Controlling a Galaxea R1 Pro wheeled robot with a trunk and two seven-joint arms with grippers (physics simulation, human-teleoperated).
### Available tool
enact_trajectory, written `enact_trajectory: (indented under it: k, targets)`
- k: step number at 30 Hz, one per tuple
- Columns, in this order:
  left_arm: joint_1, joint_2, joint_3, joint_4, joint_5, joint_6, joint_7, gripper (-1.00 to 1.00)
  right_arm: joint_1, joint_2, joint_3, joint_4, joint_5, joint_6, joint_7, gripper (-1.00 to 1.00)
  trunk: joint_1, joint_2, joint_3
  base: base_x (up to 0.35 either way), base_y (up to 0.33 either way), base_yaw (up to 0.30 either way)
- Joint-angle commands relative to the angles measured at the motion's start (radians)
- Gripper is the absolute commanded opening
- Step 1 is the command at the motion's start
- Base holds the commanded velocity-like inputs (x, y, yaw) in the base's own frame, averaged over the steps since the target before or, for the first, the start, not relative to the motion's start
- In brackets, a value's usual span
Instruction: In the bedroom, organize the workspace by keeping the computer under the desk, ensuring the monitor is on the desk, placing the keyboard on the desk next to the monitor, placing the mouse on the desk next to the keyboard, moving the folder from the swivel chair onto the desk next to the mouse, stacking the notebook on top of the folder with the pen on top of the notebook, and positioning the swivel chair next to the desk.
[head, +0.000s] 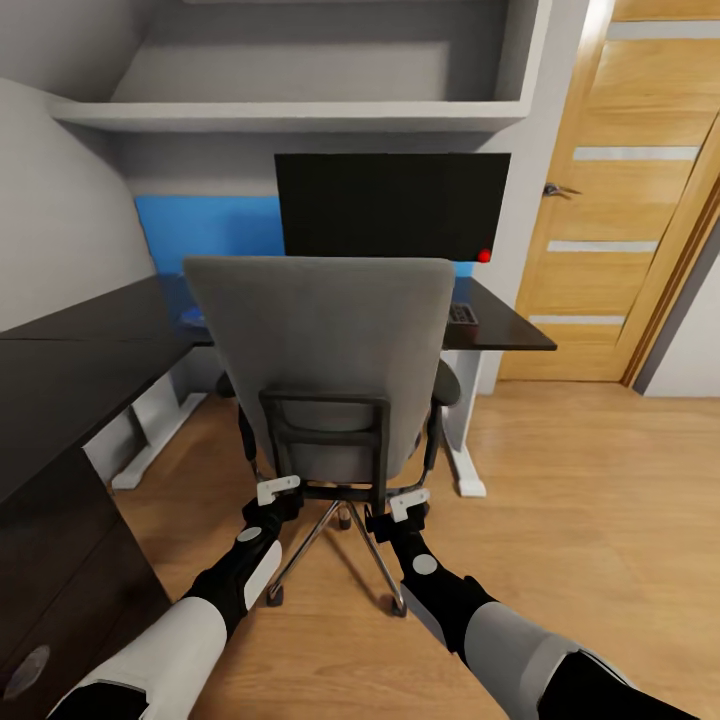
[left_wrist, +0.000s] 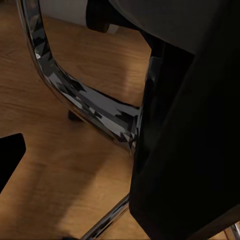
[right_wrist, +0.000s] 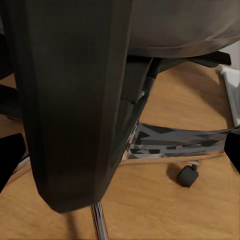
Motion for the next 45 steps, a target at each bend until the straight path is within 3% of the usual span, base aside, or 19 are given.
enact_trajectory:
  k: [1, 12, 31, 45]
  targets:
    - [-0.001, 0.002, -0.003, 0.0, 0.006, -0.005, 0.012, 1.0, -0.002, 0.0, -0.005, 0.002, -0.015, -0.008, -0.01, 1.0, 0.0, 0.0, -0.001, 0.298, -0.014, 0.0]
    - [-0.001, 0.003, -0.003, 0.0, 0.007, -0.006, 0.012, 1.0, -0.002, 0.0, -0.005, 0.002, -0.015, -0.008, -0.01, 1.0, 0.0, 0.0, -0.001, 0.081, -0.013, 0.0]
    - [-0.001, 0.003, -0.003, 0.0, 0.007, -0.004, 0.012, 1.0, -0.002, 0.0, -0.006, 0.002, -0.015, -0.008, -0.012, 1.0, 0.0, 0.0, -0.001, -0.27, -0.001, 0.0]
    - [-0.001, 0.003, -0.003, 0.0, 0.007, -0.007, 0.012, 1.0, -0.002, 0.0, -0.006, 0.002, -0.015, -0.008, -0.012, 1.0, 0.0, 0.0, -0.001, 0.141, -0.21, 0.0]
